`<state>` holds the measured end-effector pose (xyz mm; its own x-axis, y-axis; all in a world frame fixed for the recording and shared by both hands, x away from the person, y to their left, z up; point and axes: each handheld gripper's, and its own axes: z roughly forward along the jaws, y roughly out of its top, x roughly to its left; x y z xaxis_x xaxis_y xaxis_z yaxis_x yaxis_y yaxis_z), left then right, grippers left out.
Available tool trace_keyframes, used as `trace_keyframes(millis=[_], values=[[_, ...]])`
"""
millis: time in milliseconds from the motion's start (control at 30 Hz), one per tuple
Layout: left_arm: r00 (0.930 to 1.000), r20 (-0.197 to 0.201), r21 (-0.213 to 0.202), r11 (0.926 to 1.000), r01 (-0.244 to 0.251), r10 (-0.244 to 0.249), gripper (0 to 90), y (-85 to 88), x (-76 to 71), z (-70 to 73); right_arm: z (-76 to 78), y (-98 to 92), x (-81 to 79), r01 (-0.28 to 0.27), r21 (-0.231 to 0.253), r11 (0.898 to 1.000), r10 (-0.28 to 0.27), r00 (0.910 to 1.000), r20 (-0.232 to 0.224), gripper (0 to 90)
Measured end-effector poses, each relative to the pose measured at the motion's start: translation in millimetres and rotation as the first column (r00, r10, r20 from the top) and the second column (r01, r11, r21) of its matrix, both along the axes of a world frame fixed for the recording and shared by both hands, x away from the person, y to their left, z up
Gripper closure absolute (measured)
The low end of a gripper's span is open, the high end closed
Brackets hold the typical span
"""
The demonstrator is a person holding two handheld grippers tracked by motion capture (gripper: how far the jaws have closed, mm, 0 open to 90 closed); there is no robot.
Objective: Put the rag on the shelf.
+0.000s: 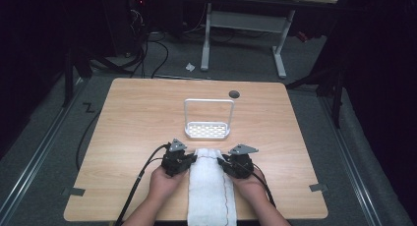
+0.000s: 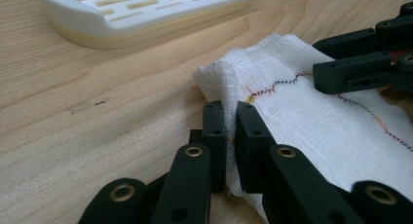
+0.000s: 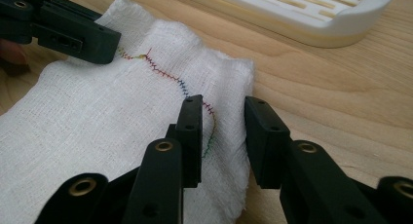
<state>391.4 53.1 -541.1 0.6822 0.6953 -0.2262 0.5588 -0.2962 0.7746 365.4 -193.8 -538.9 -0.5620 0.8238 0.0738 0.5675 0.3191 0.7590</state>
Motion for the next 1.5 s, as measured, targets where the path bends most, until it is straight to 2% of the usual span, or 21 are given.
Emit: trace_keyframes(millis=[200, 300, 500, 533, 633, 667, 700, 767, 867, 1033, 1067, 1100, 1133, 1200, 1233, 1267, 1300, 1333, 1367, 1400, 1500], values=[[0.9998, -0.007, -0.012, 0.9998, 0.017, -0.017, 83.2, 1.0, -0.2, -0.3, -0.1, 0.0, 0.6, -0.018, 0.011, 1.000, 0.018, 0.9998, -0.004, 82.0], [0.9996, 0.028, 0.000, 0.9999, 0.010, -0.010, 84.4, 0.4, -3.8, 0.6, 0.3, 1.6, -1.7, -0.011, -0.001, 1.000, 0.011, 0.9999, 0.008, 82.5], [0.9922, 0.115, -0.020, 0.9987, -0.047, 0.049, 85.2, 1.4, -23.5, 3.6, 3.8, 5.5, -17.5, 0.015, -0.001, 1.000, -0.015, 0.9945, 0.103, 82.5], [0.9846, 0.155, -0.043, 0.9963, -0.075, 0.080, 85.4, 0.0, -33.7, 6.1, 6.6, 7.7, -24.5, 0.024, -0.012, 1.000, -0.022, 0.9894, 0.144, 82.4], [0.9765, 0.177, -0.070, 0.9912, -0.112, 0.123, 85.4, -1.4, -41.9, 9.9, 10.0, 9.5, -29.9, 0.024, -0.032, 0.999, -0.017, 0.9801, 0.198, 82.5], [0.9668, 0.198, -0.086, 0.9855, -0.147, 0.161, 85.5, -3.4, -47.7, 13.7, 13.8, 10.2, -33.1, 0.030, -0.028, 0.999, -0.023, 0.9729, 0.230, 82.5], [0.9668, 0.198, -0.086, 0.9855, -0.147, 0.161, 85.5, -3.4, -47.7, 13.7, 13.8, 10.2, -33.1, 0.030, -0.028, 0.999, -0.023, 0.9729, 0.230, 82.5], [0.9525, 0.233, -0.089, 0.9796, -0.180, 0.196, 85.5, -5.8, -53.1, 18.2, 17.7, 10.4, -36.3, 0.038, -0.013, 0.999, -0.033, 0.9637, 0.265, 82.4], [0.9465, 0.242, -0.101, 0.9757, -0.194, 0.213, 85.5, -6.6, -55.4, 20.4, 20.2, 10.9, -38.5, 0.041, -0.006, 0.999, -0.037, 0.9581, 0.284, 82.4], [0.9357, 0.269, -0.140, 0.9704, -0.197, 0.229, 85.5, -5.3, -60.4, 32.9, 32.7, 11.5, -45.8, 0.035, 0.025, 0.999, -0.041, 0.9354, 0.351, 82.4], [0.9282, 0.292, -0.150, 0.9696, -0.193, 0.230, 85.5, -4.9, -61.9, 41.0, 35.9, 11.2, -46.4, 0.034, 0.032, 0.999, -0.043, 0.9324, 0.359, 82.4], [0.9282, 0.292, -0.150, 0.9696, -0.193, 0.230, 85.5, -4.9, -61.9, 41.0, 35.9, 11.2, -46.4, 0.034, 0.032, 0.999, -0.043, 0.9324, 0.359, 82.4], [0.9182, 0.322, -0.157, 0.9695, -0.189, 0.231, 85.5, -4.9, -63.4, 49.5, 42.2, 11.1, -47.2, 0.035, 0.047, 0.998, -0.050, 0.9233, 0.381, 82.4], [0.9163, 0.329, -0.163, 0.9694, -0.183, 0.229, 85.5, -4.7, -63.9, 53.7, 45.4, 11.0, -47.7, 0.037, 0.052, 0.998, -0.054, 0.9193, 0.390, 82.4], [0.9165, 0.332, -0.171, 0.9697, -0.174, 0.223, 85.6, -4.9, -64.3, 57.9, 51.9, 10.0, -48.4, 0.037, 0.062, 0.997, -0.059, 0.9120, 0.406, 82.5], [0.9098, 0.354, -0.180, 0.9703, -0.161, 0.217, 85.6, -4.7, -67.0, 66.6, 55.2, 9.3, -49.0, 0.037, 0.065, 0.997, -0.061, 0.9071, 0.416, 82.4], [0.9098, 0.354, -0.180, 0.9703, -0.161, 0.217, 85.6, -4.7, -67.0, 66.6, 55.2, 9.3, -49.0, 0.037, 0.065, 0.997, -0.061, 0.9071, 0.416, 82.4], [0.9060, 0.365, -0.188, 0.9699, -0.155, 0.215, 85.6, -4.6, -68.7, 71.1, 62.1, 8.3, -51.2, 0.038, 0.065, 0.997, -0.062, 0.8960, 0.440, 82.4], [0.9025, 0.374, -0.192, 0.9700, -0.149, 0.213, 85.6, -4.7, -70.3, 75.4, 62.1, 8.3, -51.2, 0.038, 0.065, 0.997, -0.062, 0.8960, 0.440, 82.4], [0.8937, 0.397, -0.201, 0.9699, -0.138, 0.209, 85.6, -5.2, -73.8, 83.3, 68.3, 7.2, -53.2, 0.035, 0.060, 0.998, -0.059, 0.8841, 0.464, 82.4], [0.8829, 0.424, -0.198, 0.9718, -0.128, 0.203, 85.6, -6.6, -77.4, 90.2, 74.2, 6.2, -55.3, 0.035, 0.066, 0.997, -0.063, 0.8752, 0.480, 82.4]])
